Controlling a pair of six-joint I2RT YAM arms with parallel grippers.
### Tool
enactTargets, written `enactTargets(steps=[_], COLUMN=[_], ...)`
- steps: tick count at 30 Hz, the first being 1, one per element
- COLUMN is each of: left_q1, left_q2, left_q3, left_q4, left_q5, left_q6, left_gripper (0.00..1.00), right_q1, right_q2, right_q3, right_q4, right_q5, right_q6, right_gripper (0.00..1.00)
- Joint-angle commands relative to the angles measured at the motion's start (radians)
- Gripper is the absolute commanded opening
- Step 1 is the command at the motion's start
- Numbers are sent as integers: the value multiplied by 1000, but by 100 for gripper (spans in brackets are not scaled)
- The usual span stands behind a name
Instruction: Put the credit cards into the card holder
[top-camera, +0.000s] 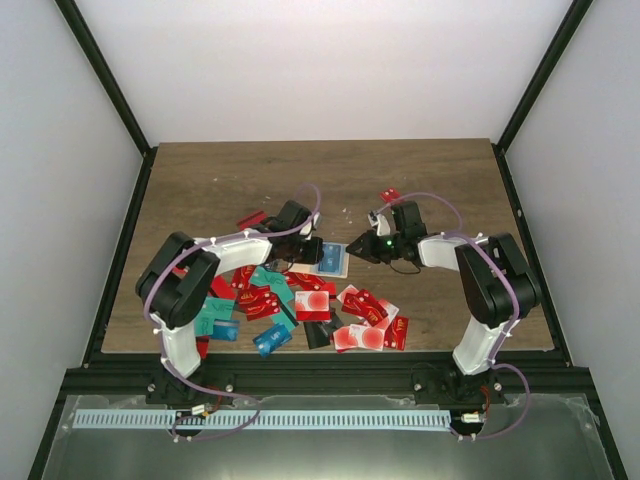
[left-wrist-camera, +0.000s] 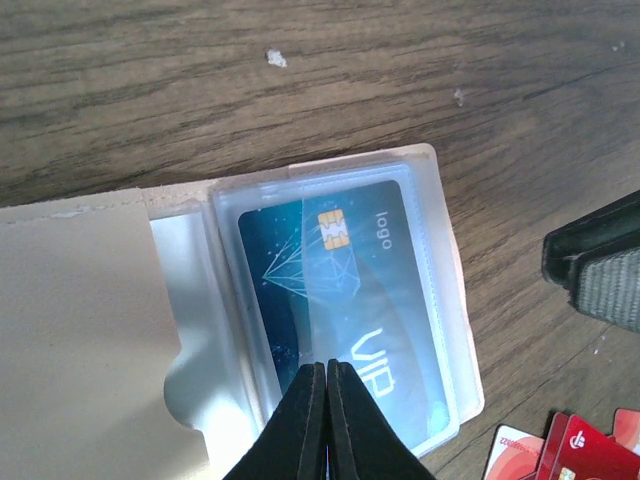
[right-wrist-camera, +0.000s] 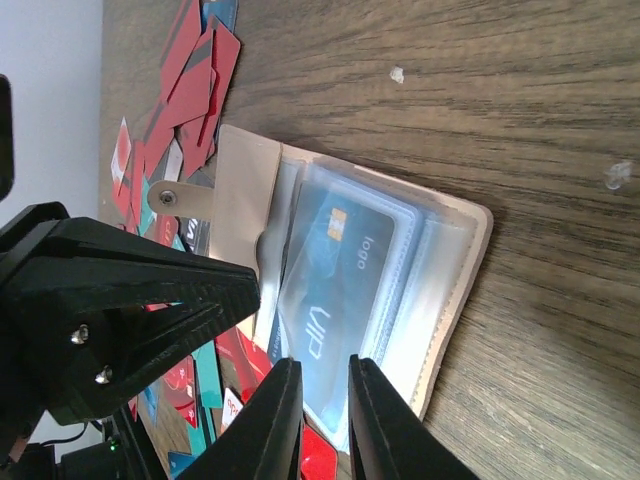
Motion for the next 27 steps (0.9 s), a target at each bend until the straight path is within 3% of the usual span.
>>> enactTargets(steps=[1,7,18,27], left_q1=[5,4,3,4], left_q2=[29,50,82,85], left_q3=[31,18,-10,-18], left_q4=[-13,-7,20,32], left_q5=[5,-3,-12,0], left_q6=[17,2,-22,-27], left_gripper=[4,4,4,4], right_q1=[-4,-5,4,28], right_q2=[-25,-16,13,66], right_q3=[3,3,-5,17], right_q4=[28,33,69,90], right_q5=[-29,-45,-89,-83], right_q6=[2,7,31,54], right_gripper=[16,18,34,36])
